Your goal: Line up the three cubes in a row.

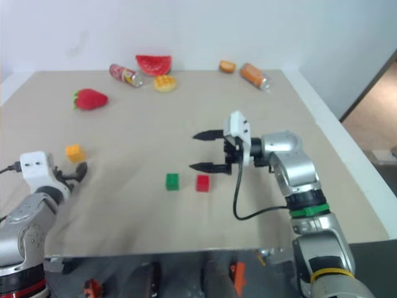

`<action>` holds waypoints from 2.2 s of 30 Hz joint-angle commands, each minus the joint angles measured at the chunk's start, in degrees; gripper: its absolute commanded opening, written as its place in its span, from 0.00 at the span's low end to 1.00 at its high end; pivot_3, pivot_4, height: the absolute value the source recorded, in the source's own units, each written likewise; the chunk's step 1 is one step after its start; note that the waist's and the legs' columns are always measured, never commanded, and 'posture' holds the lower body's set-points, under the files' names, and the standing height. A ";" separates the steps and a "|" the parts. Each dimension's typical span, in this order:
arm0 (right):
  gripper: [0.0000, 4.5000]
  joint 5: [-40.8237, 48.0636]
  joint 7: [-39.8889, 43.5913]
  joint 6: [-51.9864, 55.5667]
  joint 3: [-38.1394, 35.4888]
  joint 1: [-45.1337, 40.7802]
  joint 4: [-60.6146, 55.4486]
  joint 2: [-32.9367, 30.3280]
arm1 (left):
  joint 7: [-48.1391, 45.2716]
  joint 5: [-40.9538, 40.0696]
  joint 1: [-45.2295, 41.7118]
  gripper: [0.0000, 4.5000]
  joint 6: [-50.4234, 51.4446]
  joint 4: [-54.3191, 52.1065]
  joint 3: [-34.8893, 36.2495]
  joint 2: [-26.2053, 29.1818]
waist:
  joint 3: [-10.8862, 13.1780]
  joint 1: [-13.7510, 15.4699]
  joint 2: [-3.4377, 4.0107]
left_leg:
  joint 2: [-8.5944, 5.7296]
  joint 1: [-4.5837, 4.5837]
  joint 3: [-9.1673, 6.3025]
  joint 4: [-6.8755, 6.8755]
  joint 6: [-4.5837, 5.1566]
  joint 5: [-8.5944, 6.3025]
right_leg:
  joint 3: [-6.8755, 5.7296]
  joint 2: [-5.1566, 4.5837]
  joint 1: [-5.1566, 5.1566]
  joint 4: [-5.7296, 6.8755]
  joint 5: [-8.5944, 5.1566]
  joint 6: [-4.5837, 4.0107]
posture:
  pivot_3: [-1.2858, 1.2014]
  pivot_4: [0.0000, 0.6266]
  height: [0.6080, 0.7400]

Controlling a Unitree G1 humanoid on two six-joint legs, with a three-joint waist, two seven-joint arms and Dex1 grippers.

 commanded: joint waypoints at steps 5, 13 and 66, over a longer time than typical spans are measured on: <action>0.95 0.99 -0.01 -0.07 -1.45 -0.44 -2.10 -0.30 | 1.18 2.89 -1.11 0.95 -1.03 1.43 -2.95 1.01 | 0.00 0.03 -0.01 | 0.00 -0.02 -0.01 -0.01 0.00 0.00 | -0.01 0.01 -0.02 -0.02 0.00 0.00 | 0.52 0.24 1.00; 0.95 1.79 -0.58 1.23 -2.15 0.64 -4.08 -0.85 | -0.19 4.50 -6.97 0.95 -4.78 10.35 -2.91 3.87 | 0.00 0.07 -0.01 | 0.00 -0.03 -0.02 -0.01 0.00 0.00 | -0.01 0.01 -0.02 -0.04 -0.02 -0.09 | 0.52 0.24 1.00; 0.95 13.55 0.58 12.10 -8.40 7.55 -15.05 -6.98 | -63.84 -2.50 -7.49 0.29 -53.80 36.87 -16.86 18.85 | 0.00 0.15 0.00 | -0.06 -0.13 0.31 -0.47 -0.16 -0.08 | -0.03 -0.29 -0.27 -0.24 -0.08 -0.18 | 0.52 0.24 1.00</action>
